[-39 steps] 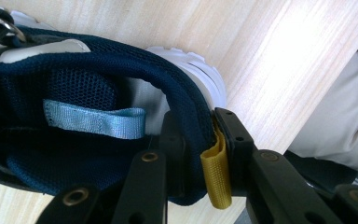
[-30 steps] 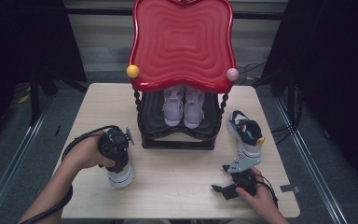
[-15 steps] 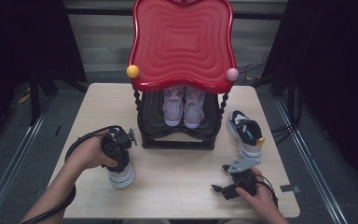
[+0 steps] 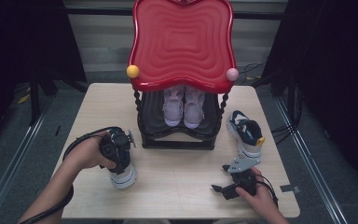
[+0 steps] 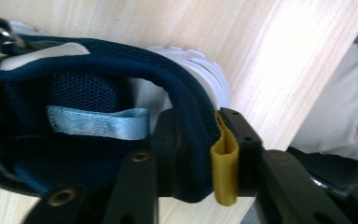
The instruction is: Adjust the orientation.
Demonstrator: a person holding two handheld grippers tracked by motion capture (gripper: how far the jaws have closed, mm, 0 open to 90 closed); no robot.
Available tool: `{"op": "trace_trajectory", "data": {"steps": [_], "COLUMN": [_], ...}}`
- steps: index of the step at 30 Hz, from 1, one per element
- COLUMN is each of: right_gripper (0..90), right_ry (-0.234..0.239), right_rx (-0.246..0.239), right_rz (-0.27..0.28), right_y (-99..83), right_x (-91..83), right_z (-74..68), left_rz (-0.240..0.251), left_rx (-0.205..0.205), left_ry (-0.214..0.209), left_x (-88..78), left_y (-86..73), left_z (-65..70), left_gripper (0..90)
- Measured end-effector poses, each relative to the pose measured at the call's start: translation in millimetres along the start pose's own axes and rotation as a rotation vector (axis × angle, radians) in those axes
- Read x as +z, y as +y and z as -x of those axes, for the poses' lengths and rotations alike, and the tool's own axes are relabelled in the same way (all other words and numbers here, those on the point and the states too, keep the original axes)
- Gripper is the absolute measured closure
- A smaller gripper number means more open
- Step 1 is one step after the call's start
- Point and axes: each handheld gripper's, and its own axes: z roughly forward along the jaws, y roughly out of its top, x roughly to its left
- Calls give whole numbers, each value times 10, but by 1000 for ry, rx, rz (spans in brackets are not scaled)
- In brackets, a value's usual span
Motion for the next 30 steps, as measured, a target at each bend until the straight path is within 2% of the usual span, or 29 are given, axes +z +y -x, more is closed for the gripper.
{"op": "trace_trajectory", "data": {"steps": [1, 4, 7, 8, 12, 19, 26, 30], "right_gripper": [127, 127, 127, 127, 127, 127, 127, 127], "right_ry": [0, 0, 0, 0, 0, 0, -1, -1], "right_rx": [0, 0, 2, 1, 1, 0, 0, 0], "right_rz": [0, 0, 0, 1, 0, 0, 0, 0], "right_y": [0, 0, 0, 0, 0, 0, -1, -1], "right_x": [0, 0, 0, 1, 1, 0, 0, 1], "right_z": [0, 0, -1, -1, -1, -1, -1, -1], "left_rz": [-14, -34, -17, -22, -1, 21, 36, 20], "left_rx": [18, 9, -31, -22, -63, -99, -102, -93], "left_ry": [6, 2, -19, -17, -21, -21, -23, -19], "left_x": [4, 7, 10, -3, 3, 4, 2, -5], "left_y": [9, 32, 40, 42, 42, 49, 52, 62], "left_z": [10, 14, 6, -17, -14, -30, -46, -47], "left_gripper": [715, 732, 738, 737, 734, 717, 718, 739]}}
